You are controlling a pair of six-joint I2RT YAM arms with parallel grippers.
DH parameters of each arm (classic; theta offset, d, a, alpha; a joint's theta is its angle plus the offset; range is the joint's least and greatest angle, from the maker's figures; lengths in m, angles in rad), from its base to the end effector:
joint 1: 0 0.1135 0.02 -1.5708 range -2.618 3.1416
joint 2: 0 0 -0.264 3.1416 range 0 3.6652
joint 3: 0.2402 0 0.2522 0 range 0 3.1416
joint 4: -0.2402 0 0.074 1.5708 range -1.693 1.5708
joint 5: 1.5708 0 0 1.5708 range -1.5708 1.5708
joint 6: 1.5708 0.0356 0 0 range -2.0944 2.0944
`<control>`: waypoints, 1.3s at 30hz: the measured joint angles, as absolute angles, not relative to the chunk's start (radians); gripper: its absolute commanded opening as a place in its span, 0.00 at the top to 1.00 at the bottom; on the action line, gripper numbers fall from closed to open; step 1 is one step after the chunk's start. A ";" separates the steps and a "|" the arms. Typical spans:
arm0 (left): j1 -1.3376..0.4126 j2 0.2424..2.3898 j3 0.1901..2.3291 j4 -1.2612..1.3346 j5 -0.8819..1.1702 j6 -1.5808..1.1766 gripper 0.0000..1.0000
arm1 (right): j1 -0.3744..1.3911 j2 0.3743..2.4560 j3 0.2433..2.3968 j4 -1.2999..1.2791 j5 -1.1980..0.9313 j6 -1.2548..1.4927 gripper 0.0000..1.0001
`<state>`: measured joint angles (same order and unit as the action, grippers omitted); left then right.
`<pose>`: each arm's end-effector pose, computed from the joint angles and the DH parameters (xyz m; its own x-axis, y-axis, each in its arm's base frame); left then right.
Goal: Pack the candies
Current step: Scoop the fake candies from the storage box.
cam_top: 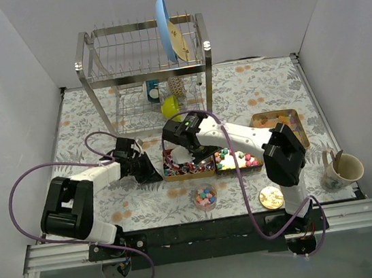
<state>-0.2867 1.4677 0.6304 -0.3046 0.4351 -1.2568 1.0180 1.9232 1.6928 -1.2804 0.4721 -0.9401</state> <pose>0.2313 -0.0838 0.1376 -0.6732 -0.7007 0.2361 -0.6985 0.4979 -0.5139 0.2079 0.3061 0.2582 0.2915 -0.8974 0.3313 -0.8618 -0.3966 -0.3161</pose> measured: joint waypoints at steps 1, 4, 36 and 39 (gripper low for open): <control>-0.289 1.468 0.626 -0.305 0.442 -1.263 1.00 | 1.014 1.937 1.691 -1.280 0.458 -0.923 0.99; -0.290 1.468 0.622 -0.303 0.455 -1.272 1.00 | 1.009 1.970 1.691 -1.282 0.432 -0.883 0.99; -0.236 1.324 0.652 -0.308 0.479 -1.087 0.92 | 0.781 1.949 1.573 -1.087 -0.033 -0.879 0.99; -0.206 1.290 0.652 -0.314 0.490 -1.060 0.91 | 0.786 1.914 1.522 -1.040 -0.061 -0.901 0.99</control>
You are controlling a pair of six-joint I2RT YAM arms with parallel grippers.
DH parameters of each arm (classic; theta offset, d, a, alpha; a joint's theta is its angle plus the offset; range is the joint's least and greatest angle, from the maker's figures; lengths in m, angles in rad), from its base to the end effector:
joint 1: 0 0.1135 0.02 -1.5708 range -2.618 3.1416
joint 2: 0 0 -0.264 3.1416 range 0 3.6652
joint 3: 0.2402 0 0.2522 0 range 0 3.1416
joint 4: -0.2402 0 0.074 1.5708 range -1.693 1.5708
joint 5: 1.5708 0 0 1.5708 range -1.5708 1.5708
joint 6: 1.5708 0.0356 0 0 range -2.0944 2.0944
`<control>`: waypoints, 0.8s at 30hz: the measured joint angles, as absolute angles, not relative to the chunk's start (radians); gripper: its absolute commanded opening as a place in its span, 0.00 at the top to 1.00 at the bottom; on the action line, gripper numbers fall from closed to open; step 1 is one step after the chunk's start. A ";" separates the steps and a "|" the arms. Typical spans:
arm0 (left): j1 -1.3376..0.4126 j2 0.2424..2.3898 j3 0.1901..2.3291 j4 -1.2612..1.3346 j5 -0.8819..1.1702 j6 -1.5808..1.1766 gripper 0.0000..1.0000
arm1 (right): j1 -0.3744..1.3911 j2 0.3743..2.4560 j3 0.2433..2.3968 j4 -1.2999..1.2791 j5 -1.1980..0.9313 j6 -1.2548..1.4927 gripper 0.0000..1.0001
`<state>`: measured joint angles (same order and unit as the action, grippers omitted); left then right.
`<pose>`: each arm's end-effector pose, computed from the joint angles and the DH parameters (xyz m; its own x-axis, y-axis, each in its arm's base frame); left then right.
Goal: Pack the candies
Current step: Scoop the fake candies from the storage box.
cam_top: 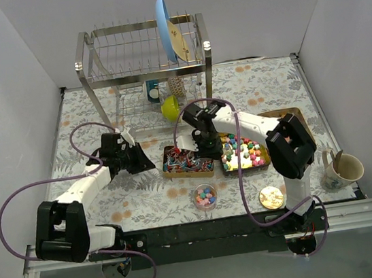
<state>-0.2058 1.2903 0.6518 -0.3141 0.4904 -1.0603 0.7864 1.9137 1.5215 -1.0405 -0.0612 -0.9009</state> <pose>0.2320 -0.0656 0.1835 -0.7802 -0.6234 0.0517 -0.4774 0.5400 -0.6932 0.2620 0.2656 0.2155 0.1240 -0.9833 -0.1330 -0.9908 -0.1155 -0.0703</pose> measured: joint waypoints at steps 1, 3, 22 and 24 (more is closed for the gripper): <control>-0.197 1.285 0.652 -0.317 0.493 -1.055 0.90 | 0.788 1.909 1.512 -1.023 -0.070 -0.906 0.99; -0.180 1.281 0.652 -0.321 0.504 -1.051 0.89 | 0.789 1.898 1.493 -0.999 -0.080 -0.912 0.99; -0.122 1.362 0.743 -0.321 0.620 -1.053 0.62 | 0.687 1.604 1.134 -0.661 -0.216 -0.872 0.99; -0.120 1.367 0.752 -0.321 0.625 -1.046 0.53 | 0.673 1.557 1.098 -0.633 -0.239 -0.871 0.99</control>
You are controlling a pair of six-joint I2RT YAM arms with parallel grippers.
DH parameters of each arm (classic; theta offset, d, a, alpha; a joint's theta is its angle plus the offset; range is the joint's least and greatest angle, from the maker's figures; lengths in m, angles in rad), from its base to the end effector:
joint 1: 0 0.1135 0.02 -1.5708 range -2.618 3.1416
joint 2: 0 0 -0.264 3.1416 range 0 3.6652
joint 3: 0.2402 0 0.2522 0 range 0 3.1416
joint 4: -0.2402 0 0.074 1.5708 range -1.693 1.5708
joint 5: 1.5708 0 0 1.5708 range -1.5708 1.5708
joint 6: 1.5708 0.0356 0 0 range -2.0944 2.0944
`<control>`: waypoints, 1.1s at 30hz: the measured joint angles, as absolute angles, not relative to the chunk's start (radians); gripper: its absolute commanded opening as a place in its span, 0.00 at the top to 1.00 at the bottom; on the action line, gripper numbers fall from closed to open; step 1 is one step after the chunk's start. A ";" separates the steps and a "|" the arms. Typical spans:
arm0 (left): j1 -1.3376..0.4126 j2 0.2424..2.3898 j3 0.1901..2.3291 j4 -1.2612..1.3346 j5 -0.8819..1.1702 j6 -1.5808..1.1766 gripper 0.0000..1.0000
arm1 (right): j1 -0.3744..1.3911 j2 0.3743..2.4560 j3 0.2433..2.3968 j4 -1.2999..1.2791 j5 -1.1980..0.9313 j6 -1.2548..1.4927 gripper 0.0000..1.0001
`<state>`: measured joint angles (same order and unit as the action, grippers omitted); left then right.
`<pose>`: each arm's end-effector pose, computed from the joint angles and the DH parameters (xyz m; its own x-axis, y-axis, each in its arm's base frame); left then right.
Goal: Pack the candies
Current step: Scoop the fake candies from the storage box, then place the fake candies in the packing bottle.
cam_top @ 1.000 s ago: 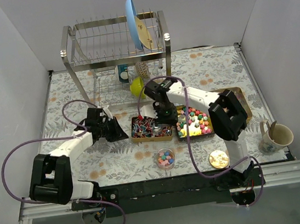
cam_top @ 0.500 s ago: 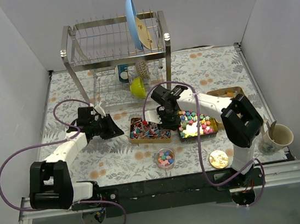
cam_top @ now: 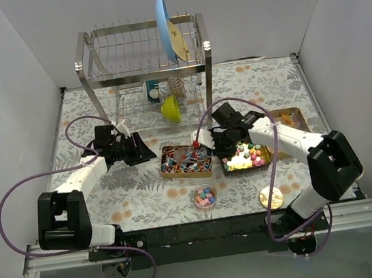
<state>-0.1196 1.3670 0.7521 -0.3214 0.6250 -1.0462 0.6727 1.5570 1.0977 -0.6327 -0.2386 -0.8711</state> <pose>0.2579 -0.0520 0.1969 -0.7823 -0.6129 0.1110 -0.4711 0.4657 -0.7491 0.2392 0.2013 0.2263 0.0813 -0.8857 -0.4572 -0.9758 0.0227 -0.2174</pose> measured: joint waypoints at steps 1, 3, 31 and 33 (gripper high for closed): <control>-0.119 1.367 0.756 -0.321 0.628 -1.044 0.50 | 0.668 1.534 1.081 -0.618 -0.249 -0.870 0.99; -0.118 1.367 0.760 -0.323 0.637 -1.036 0.41 | 0.662 1.488 1.047 -0.586 -0.265 -0.867 0.99; -0.031 1.311 0.678 -0.299 0.589 -1.064 0.02 | 0.740 1.148 1.017 -1.041 -0.081 -1.161 0.99; -0.017 1.306 0.675 -0.297 0.586 -1.070 0.02 | 0.765 1.159 1.022 -1.053 -0.041 -1.159 0.99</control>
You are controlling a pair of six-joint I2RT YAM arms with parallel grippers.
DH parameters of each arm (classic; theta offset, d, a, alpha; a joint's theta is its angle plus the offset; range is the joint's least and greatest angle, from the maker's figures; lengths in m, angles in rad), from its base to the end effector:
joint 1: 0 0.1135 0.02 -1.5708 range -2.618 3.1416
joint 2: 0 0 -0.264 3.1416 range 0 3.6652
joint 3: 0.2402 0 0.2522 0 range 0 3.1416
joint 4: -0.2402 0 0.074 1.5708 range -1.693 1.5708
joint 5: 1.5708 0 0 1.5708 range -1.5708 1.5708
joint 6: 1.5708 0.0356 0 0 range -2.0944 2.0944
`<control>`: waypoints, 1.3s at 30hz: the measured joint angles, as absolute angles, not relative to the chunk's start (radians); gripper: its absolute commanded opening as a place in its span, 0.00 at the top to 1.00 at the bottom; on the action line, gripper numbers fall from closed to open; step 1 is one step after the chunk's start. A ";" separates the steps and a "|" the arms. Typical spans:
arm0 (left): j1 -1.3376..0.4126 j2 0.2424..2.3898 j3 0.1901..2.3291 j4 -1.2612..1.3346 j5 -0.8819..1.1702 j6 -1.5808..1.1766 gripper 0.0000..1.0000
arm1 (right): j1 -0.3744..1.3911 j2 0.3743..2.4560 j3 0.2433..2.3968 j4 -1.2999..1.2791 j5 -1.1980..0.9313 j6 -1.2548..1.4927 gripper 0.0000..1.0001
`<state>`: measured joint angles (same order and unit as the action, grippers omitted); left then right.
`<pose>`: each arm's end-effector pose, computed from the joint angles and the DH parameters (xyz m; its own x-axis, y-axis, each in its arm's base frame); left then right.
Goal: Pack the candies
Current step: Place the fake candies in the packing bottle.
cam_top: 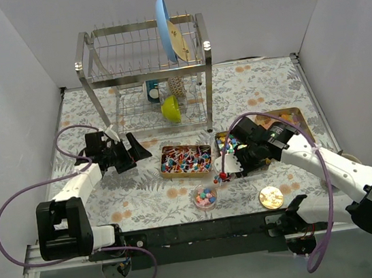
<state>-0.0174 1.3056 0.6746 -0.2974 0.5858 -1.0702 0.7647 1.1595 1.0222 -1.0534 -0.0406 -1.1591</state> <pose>0.2457 -0.0240 0.1892 -0.6875 -0.7192 0.1008 -0.5364 0.4093 -0.7381 0.1476 0.1436 0.2796 0.3757 -0.9085 -0.1830 -0.8953 -0.3048 -0.3249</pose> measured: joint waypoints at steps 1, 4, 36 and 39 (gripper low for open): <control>-0.012 1.301 0.673 -0.294 0.583 -1.072 0.02 | 0.776 1.167 1.026 -1.059 -0.023 -1.158 0.99; 0.001 1.288 0.664 -0.287 0.581 -1.075 0.02 | 0.811 1.197 1.042 -1.070 0.032 -1.149 0.99; 0.039 1.221 0.627 -0.253 0.580 -1.107 0.02 | 1.103 1.397 1.221 -1.249 0.492 -1.088 0.99; 0.041 1.219 0.625 -0.252 0.580 -1.108 0.02 | 1.108 1.395 1.221 -1.253 0.513 -1.089 0.99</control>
